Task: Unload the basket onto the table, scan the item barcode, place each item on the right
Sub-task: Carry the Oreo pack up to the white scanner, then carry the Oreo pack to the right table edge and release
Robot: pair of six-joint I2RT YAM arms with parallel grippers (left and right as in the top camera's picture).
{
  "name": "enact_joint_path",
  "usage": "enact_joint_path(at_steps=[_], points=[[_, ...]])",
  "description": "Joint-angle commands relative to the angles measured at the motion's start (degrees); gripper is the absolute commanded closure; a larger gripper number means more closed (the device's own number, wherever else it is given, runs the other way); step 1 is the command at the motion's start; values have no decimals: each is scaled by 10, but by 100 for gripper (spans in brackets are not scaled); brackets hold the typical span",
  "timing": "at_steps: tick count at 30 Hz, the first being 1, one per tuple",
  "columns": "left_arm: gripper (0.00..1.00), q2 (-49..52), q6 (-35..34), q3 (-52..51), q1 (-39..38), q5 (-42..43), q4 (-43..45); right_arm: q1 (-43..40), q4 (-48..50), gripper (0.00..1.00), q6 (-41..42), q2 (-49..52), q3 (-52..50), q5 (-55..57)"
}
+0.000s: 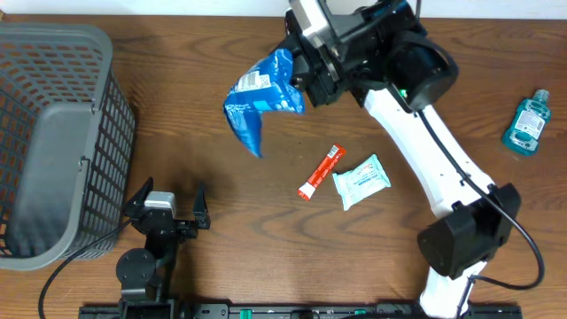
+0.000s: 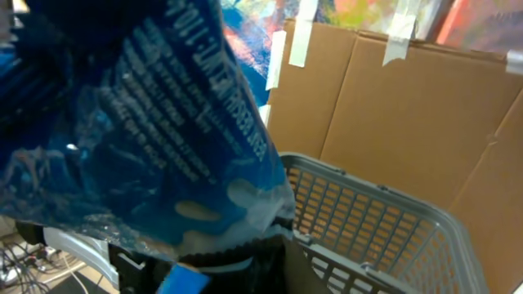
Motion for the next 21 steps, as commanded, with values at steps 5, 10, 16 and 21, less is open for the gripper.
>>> enact_joint_path(at_steps=[5, 10, 16, 21], points=[[2, 0, 3, -9, -1, 6, -19, -12, 15, 99, -61, 16, -4, -9], [2, 0, 3, -9, -1, 6, -19, -35, 13, 99, -68, 16, -4, -9], [2, 0, 3, -9, -1, 6, -19, -57, -70, 99, -67, 16, -4, 12], [2, 0, 3, -9, -1, 6, -19, -73, -489, 99, -207, 16, -5, 90]])
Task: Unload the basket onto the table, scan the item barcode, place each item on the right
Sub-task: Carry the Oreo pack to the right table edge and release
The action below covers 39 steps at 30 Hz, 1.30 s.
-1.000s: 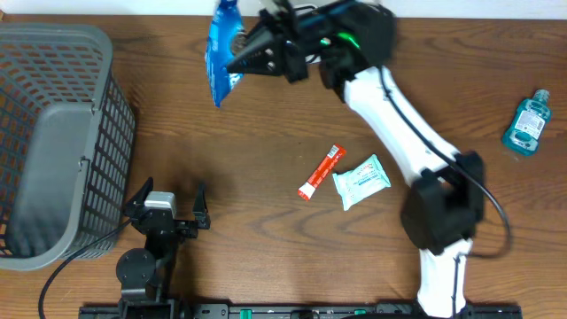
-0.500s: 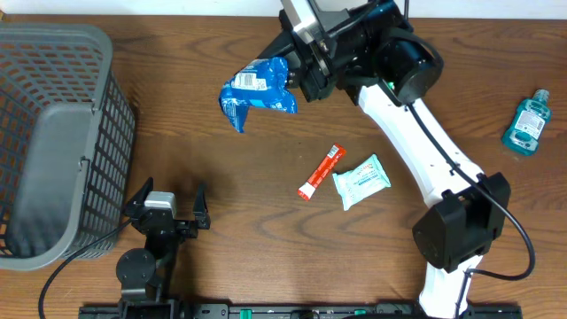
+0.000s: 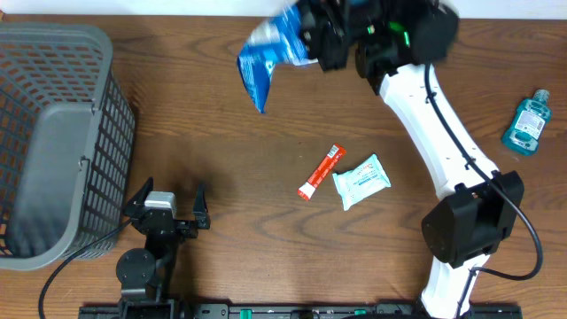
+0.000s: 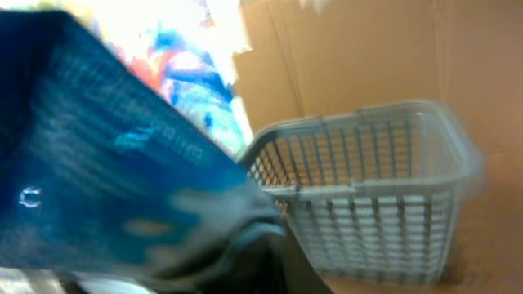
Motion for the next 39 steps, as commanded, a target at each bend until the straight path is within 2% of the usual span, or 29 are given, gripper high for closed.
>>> enact_joint_path(at_steps=[1, 4, 7, 9, 15, 18, 21, 24, 29, 39], points=[[2, -1, 3, -9, -1, 5, -19, -11, -242, 99, -145, -4, 3, 106], [2, -1, 3, -9, -1, 5, -19, -10, -462, 99, -275, -4, 3, 218], [2, -1, 3, -9, -1, 5, -19, -3, -570, 99, -334, -4, 3, 303], [2, -1, 3, -9, -1, 5, -19, 2, -619, 99, -334, -4, 3, 354], [2, -1, 3, -9, -1, 5, -19, 24, -793, 99, -260, -4, 3, 539], [2, -1, 3, -9, -1, 5, -19, 29, -834, 98, -240, -4, 3, 582], [2, -1, 3, -9, -1, 5, -19, 30, -831, 99, -166, -2, 3, 640], [2, -1, 3, -9, -1, 5, -19, 30, -790, 99, -137, 10, 3, 652], [2, -1, 3, -9, -1, 5, -19, 27, -648, 99, -73, 72, 3, 623], [2, -1, 3, -9, -1, 5, -19, -7, -448, 99, 104, 190, 3, 657]])
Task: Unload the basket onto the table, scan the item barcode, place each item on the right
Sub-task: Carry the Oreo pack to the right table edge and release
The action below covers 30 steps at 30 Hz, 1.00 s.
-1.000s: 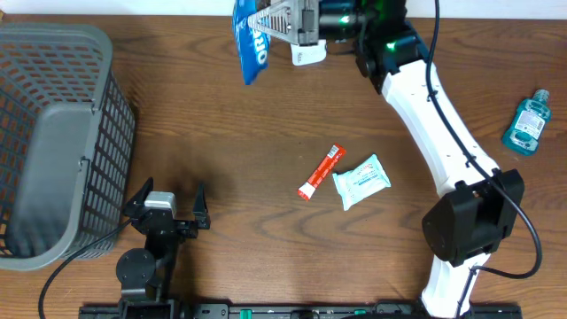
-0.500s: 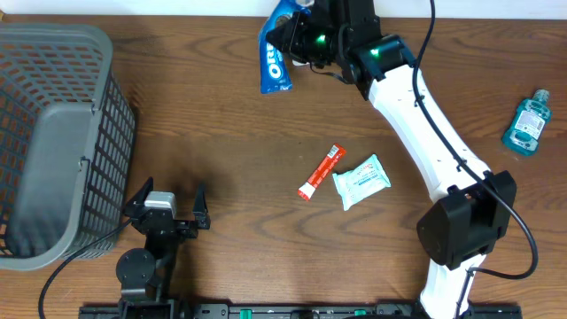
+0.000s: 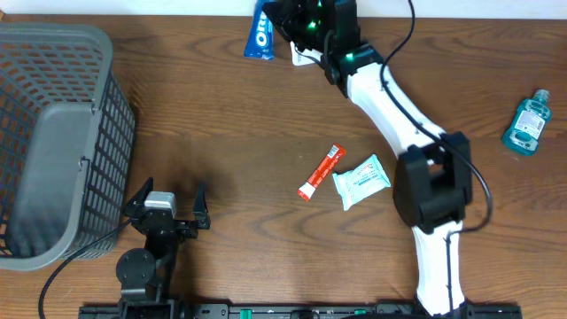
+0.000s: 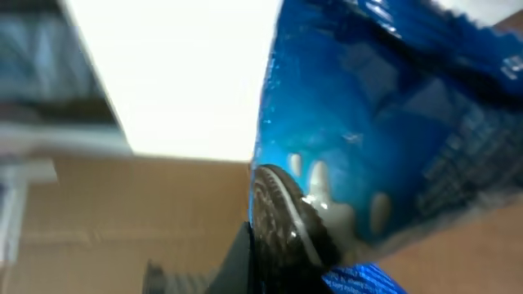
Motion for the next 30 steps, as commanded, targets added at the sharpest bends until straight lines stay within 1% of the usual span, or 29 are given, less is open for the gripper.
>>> enact_joint_path(at_steps=[1, 5, 9, 11, 16, 20, 22, 26, 30], points=[[2, 0, 3, -10, -1, 5, -18, -16, 54, 99, 93, 35, 8, 27], [2, 0, 3, -10, -1, 5, -18, -22, 97, 99, 165, 92, 17, 52], [2, 0, 3, -10, -1, 5, -18, -23, 102, 99, 215, 152, 49, 38], [2, 0, 3, -10, -1, 5, -18, -22, 102, 99, 224, 174, 66, 33], [2, 0, 3, -10, -1, 5, -18, -23, 102, 99, 232, 177, 71, 27], [2, 0, 3, -10, -1, 5, -18, -29, 93, 99, 204, 176, 107, -13], [2, 0, 3, -10, -1, 5, -18, -34, 47, 99, 198, 174, 142, -42], [2, 0, 3, -10, -1, 5, -18, -43, -95, 99, 160, 148, 196, -56], [2, 0, 3, -10, -1, 5, -18, -53, -263, 99, 47, 81, 220, -4]])
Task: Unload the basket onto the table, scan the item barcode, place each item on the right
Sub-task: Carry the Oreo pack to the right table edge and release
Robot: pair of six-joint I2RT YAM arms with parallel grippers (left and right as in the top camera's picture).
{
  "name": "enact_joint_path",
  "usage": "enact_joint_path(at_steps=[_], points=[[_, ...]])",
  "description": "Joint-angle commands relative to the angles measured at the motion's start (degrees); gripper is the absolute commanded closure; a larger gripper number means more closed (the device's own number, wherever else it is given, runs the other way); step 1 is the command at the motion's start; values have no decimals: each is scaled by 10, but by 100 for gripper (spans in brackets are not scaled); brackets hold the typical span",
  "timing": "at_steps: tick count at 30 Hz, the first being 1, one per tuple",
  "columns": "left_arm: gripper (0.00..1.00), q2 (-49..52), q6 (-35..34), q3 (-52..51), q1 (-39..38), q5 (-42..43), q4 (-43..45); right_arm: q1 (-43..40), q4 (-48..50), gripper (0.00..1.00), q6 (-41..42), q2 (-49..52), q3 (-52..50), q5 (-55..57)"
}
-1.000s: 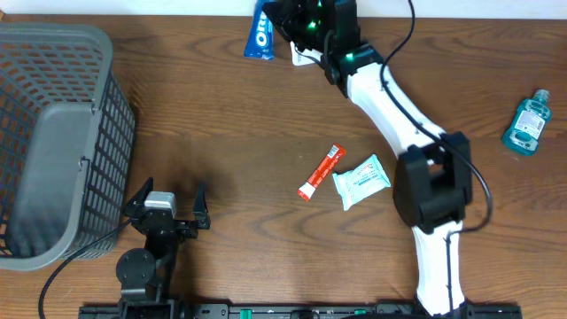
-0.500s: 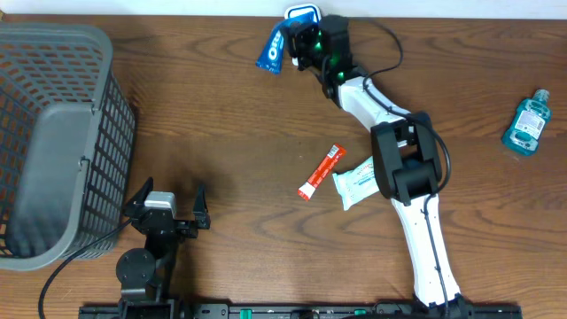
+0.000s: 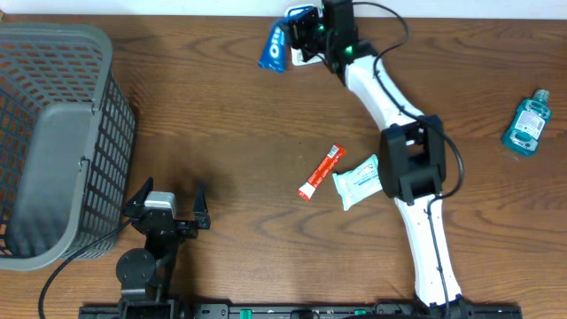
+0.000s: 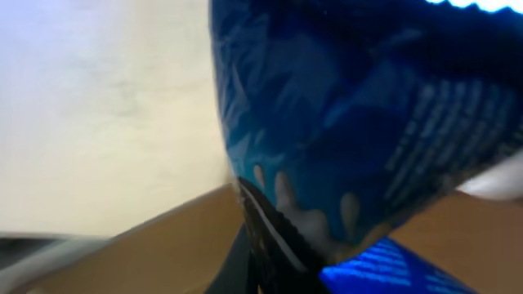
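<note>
My right gripper (image 3: 299, 37) is shut on a blue cookie bag (image 3: 276, 44), held up at the table's far edge with the arm stretched out long. In the right wrist view the bag (image 4: 351, 122) fills most of the frame, blurred, with white print and a cookie picture showing, and it is pinched between my dark fingers (image 4: 260, 253). I cannot make out a barcode. Near the front edge my left gripper (image 3: 168, 208) rests open, holding nothing.
A grey mesh basket (image 3: 97, 115) stands at the left. A red stick packet (image 3: 321, 172) and a white-and-teal wipes pack (image 3: 361, 181) lie mid-table. A teal bottle (image 3: 529, 122) lies at the right edge.
The bag has shifted a little right and toward me from the very far edge and has turned. The right arm's links have swung round. The left arm has not moved.
My right gripper first held the blue bag above the back middle of the table. Then the bag was nearer the far edge, then right at it. Now it hangs just inside that edge, still gripped. The left arm stayed parked throughout.
</note>
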Motion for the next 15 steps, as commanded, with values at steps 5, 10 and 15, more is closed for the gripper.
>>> enact_joint_path(at_steps=[5, 10, 15], points=[[2, 0, 3, -10, -1, 6, -18, -28, -273, 99, -215, -198, 30, 111], [2, 0, 3, -10, -1, 6, -18, -75, -520, 99, -304, -287, 29, 212], [2, 0, 3, -10, -1, 6, -18, -150, -693, 99, -384, -304, 29, 351]])
